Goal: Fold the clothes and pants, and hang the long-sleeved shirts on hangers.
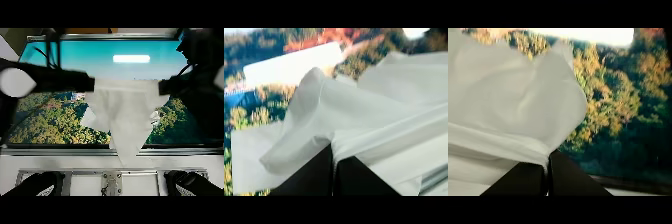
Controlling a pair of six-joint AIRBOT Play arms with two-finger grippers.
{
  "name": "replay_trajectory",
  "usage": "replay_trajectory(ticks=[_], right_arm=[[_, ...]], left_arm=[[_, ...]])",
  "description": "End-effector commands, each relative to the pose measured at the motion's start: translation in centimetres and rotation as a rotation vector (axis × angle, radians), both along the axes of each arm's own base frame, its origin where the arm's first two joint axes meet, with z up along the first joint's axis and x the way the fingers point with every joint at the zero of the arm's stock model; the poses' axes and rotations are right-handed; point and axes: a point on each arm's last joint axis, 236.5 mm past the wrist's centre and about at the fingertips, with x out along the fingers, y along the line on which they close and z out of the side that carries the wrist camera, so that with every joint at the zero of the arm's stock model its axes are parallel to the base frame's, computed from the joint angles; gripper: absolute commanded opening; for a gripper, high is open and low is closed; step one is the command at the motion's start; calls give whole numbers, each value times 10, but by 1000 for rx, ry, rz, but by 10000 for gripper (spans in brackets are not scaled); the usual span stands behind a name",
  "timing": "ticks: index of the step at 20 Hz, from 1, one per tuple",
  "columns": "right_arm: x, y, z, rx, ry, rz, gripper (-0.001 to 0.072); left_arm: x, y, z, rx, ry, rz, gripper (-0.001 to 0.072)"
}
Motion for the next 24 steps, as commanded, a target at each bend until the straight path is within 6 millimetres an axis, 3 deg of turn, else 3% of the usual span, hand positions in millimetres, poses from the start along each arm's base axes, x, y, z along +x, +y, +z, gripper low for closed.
replay_trajectory(ticks=[1, 3, 5, 10, 12, 13, 14, 15, 17, 20, 24], right_arm=[[-38, 19, -84, -13, 262, 60, 16], [-40, 19, -116, -23, 300, 63, 16], [-37, 25, -135, -6, 301, 70, 17], [-33, 35, -138, 35, 293, 57, 19], [-33, 35, -138, 35, 293, 56, 20], [-33, 35, -138, 34, 293, 57, 20], [-33, 35, -138, 34, 293, 57, 20], [-33, 35, -138, 35, 293, 57, 20], [-33, 35, -138, 35, 293, 57, 20], [-33, 35, -138, 34, 293, 58, 20], [-33, 35, -138, 34, 293, 58, 20]], left_arm=[[-47, 9, -122, 146, 268, -34, 20], [-67, 10, -162, 167, 352, -33, 20], [-78, 2, -178, 123, 397, -33, 21], [-69, -4, -175, 92, 359, -34, 21], [-67, -8, -166, 85, 342, -56, 22], [-65, -11, -161, 78, 330, -72, 186], [-63, -15, -152, 62, 319, -78, 524], [-58, -16, -142, 51, 302, -76, 660], [-42, -11, -113, 37, 244, -82, 655], [-2, 16, -67, 10, 127, -26, 655], [50, 94, -34, 4, 9, 151, 655]])
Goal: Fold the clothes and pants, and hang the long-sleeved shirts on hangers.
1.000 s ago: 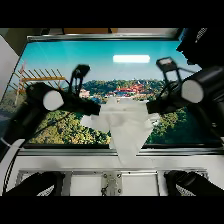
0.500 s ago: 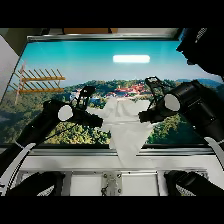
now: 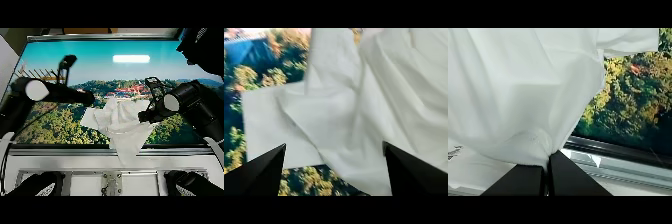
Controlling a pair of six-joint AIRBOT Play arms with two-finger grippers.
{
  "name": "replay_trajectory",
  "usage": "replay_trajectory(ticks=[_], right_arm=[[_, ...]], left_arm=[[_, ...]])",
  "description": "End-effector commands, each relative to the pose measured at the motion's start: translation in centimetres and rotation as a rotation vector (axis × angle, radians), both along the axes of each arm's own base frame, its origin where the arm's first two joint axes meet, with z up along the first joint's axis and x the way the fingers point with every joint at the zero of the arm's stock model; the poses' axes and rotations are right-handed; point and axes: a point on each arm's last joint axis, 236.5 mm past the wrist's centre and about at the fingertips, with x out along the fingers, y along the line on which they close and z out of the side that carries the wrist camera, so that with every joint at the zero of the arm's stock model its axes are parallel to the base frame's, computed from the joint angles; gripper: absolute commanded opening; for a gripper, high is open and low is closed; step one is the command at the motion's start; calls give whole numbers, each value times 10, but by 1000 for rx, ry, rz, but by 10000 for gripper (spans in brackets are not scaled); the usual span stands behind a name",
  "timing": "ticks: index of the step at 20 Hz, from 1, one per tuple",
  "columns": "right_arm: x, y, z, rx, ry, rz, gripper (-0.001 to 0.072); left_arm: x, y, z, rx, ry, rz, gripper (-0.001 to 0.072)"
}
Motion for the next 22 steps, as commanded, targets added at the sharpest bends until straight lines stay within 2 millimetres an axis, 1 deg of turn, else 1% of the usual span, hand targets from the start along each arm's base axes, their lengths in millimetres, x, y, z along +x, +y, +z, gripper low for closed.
replay_trajectory(ticks=[1, 2, 4, 6, 7, 10, 11, 13, 15, 17, 19, 22], right_arm=[[0, 0, 0, 0, 1, 1, 20], [0, 0, 0, 0, 1, 1, 20], [0, 0, 0, 0, 1, 1, 20], [0, 0, 0, 0, 1, 1, 20], [0, 0, 0, 0, 1, 1, 20], [0, 0, 0, 0, 1, 1, 20], [0, 0, 0, 0, 1, 1, 20], [0, 0, 0, 0, 1, 1, 20], [0, 0, 0, 0, 2, 1, 20], [0, 0, -2, -2, 5, 1, 20], [0, 1, -3, -4, 9, 1, 21], [0, 1, -4, -5, 11, 1, 20]], left_arm=[[40, 76, 27, 20, -100, 154, 655], [49, 103, 26, 33, -109, 208, 655], [63, 160, 15, 73, -109, 302, 655], [74, 217, -5, 125, -95, 374, 655], [79, 253, -17, 173, -81, 427, 655], [87, 345, -44, 353, -15, 534, 655], [90, 372, -51, 410, -1, 560, 655], [99, 415, -72, 478, 32, 599, 655], [107, 447, -100, 510, 70, 624, 655], [117, 467, -132, 509, 102, 639, 655], [128, 477, -165, 508, 139, 632, 655], [137, 493, -202, 550, 175, 626, 655]])
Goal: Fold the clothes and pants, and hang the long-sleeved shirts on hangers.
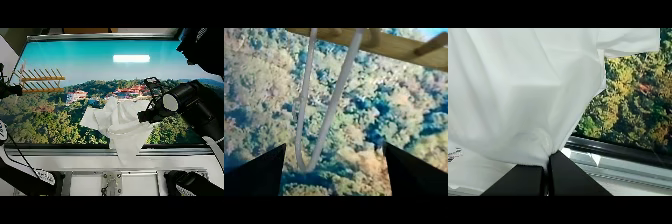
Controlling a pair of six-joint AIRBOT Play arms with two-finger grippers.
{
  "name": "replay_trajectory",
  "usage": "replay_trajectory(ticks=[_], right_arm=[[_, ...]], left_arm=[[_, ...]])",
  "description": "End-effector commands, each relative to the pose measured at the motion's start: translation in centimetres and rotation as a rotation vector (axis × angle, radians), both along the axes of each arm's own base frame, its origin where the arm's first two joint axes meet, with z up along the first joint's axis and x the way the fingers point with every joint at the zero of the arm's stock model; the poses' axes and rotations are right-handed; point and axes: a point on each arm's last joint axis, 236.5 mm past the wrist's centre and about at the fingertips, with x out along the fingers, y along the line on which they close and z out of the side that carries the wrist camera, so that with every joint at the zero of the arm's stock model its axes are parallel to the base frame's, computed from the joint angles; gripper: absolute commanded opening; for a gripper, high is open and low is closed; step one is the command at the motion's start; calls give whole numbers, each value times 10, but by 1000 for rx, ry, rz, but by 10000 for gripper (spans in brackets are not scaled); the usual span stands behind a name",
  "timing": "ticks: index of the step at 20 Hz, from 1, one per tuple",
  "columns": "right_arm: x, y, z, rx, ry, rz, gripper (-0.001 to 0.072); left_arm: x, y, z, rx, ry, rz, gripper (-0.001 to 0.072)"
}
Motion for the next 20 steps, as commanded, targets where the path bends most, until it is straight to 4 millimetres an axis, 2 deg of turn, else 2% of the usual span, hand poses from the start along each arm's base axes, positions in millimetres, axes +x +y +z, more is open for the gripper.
replay_trajectory(ticks=[1, 7, 14, 18, 19, 20], right_arm=[[0, 0, -1, -1, 3, 1, 20], [0, 0, -1, -1, 3, 1, 20], [0, 0, -1, -1, 3, 1, 20], [0, 0, -1, -1, 3, 1, 20], [0, 0, -1, -1, 3, 1, 20], [0, 0, -1, -1, 3, 1, 20]], left_arm=[[11, 27, -43, 37, 38, 25, 655], [41, 47, -53, 75, -39, 27, 655], [35, 50, -88, 42, -1, 42, 654], [37, 48, -83, 33, -16, 68, 277], [36, 47, -83, 32, -13, 69, 132], [35, 47, -84, 29, -9, 69, 35]])
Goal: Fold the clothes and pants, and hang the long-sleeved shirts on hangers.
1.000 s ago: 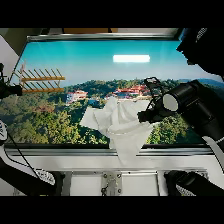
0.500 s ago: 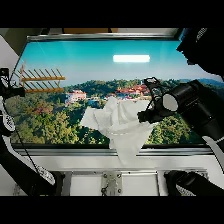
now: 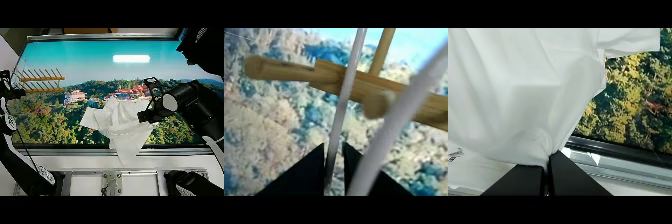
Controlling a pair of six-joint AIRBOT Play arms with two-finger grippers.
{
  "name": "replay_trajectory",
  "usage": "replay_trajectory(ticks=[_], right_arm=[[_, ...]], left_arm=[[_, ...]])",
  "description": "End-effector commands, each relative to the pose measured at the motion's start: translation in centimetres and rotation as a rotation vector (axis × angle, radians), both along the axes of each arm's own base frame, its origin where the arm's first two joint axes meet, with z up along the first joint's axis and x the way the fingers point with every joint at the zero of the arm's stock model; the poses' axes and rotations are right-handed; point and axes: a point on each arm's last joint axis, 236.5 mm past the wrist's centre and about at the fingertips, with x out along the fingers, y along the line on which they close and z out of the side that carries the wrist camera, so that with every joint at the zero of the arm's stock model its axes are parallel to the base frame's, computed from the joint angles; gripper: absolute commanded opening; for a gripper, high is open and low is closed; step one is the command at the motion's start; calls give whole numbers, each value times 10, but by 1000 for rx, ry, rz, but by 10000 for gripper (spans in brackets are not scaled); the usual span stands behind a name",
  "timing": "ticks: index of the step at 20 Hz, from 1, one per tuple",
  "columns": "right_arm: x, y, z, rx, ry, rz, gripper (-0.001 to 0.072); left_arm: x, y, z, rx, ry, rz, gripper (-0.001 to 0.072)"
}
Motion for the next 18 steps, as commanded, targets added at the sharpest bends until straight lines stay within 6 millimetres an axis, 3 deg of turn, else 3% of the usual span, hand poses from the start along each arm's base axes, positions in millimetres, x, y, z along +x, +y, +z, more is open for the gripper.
replay_trajectory(ticks=[1, 5, 8, 13, 18], right_arm=[[0, 0, 0, 0, 1, 1, 20], [0, 0, 0, 0, 1, 1, 20], [0, 0, 0, 0, 1, 1, 20], [0, 0, 0, 0, 1, 1, 20], [0, 0, 0, 0, 1, 1, 20]], left_arm=[[-2, -6, -5, -33, 5, 21, 20], [-4, -9, -3, -38, 16, 22, 19], [-4, -10, 14, -27, 8, 20, 19], [0, -20, 86, 15, -55, 6, 19], [7, -52, 174, 76, -146, -66, 19]])
